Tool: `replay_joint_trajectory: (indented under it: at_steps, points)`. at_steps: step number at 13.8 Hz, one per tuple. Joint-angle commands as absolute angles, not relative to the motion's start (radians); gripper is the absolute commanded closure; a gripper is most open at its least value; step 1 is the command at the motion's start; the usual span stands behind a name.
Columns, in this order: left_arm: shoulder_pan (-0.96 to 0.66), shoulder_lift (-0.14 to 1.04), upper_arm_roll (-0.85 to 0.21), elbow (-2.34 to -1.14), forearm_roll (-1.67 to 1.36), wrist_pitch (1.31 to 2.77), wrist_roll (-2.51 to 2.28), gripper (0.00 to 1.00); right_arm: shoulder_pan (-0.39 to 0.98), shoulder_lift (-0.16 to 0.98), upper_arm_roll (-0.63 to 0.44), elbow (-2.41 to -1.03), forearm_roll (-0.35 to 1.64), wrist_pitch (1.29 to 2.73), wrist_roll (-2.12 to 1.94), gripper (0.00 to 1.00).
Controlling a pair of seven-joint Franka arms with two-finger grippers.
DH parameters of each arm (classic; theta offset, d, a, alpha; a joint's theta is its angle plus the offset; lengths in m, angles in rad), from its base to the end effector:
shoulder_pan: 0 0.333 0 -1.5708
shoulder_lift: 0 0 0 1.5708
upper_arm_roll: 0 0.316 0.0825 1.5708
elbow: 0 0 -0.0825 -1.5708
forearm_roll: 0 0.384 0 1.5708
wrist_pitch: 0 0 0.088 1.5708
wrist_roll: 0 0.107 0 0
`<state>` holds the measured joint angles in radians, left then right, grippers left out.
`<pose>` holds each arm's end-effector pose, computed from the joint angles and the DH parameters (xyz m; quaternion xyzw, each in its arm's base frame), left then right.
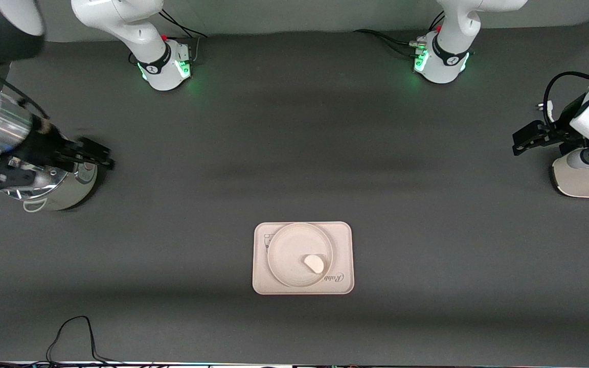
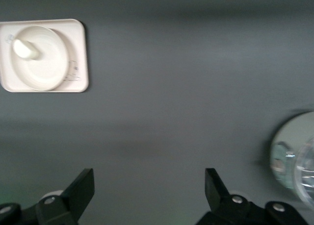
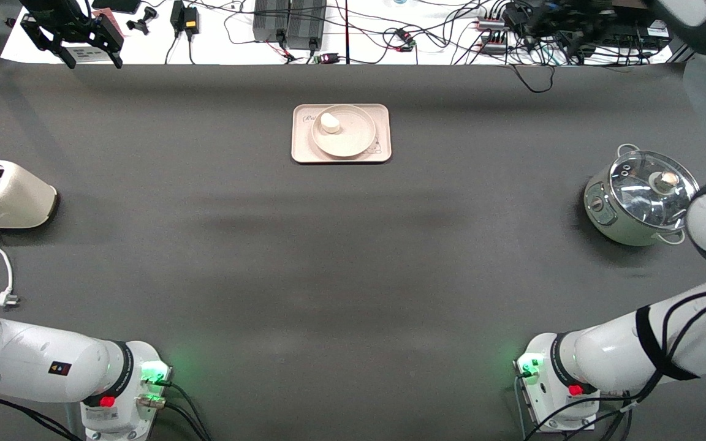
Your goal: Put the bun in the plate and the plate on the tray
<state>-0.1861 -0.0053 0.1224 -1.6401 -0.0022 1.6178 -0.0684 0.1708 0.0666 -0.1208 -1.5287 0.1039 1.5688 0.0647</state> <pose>0.5544 -0.0354 0.5987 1.0000 0.0024 -0.0086 0.0009 0.5729 0.0422 0.6073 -0.9987 0.0078 0.0157 0.0471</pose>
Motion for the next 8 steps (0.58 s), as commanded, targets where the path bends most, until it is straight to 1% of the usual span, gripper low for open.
replay_joint_trajectory:
  at_steps: [1, 4, 8]
  points:
    - [-0.184, 0.0, 0.124, -1.618, -0.012, 1.591, -0.052, 0.0, 0.133, 0.037, -0.127, -1.577, 0.022, 1.585, 0.002, 0.0]
    - [-0.184, 0.0, 0.124, -1.618, -0.012, 1.591, -0.052, 0.0, 0.135, 0.018, -0.163, -1.58, 0.003, 1.582, 0.003, 0.0]
    - [-0.184, 0.0, 0.124, -1.618, -0.012, 1.591, -0.054, 0.0, 0.137, 0.018, -0.179, -1.585, -0.026, 1.582, 0.006, 0.0]
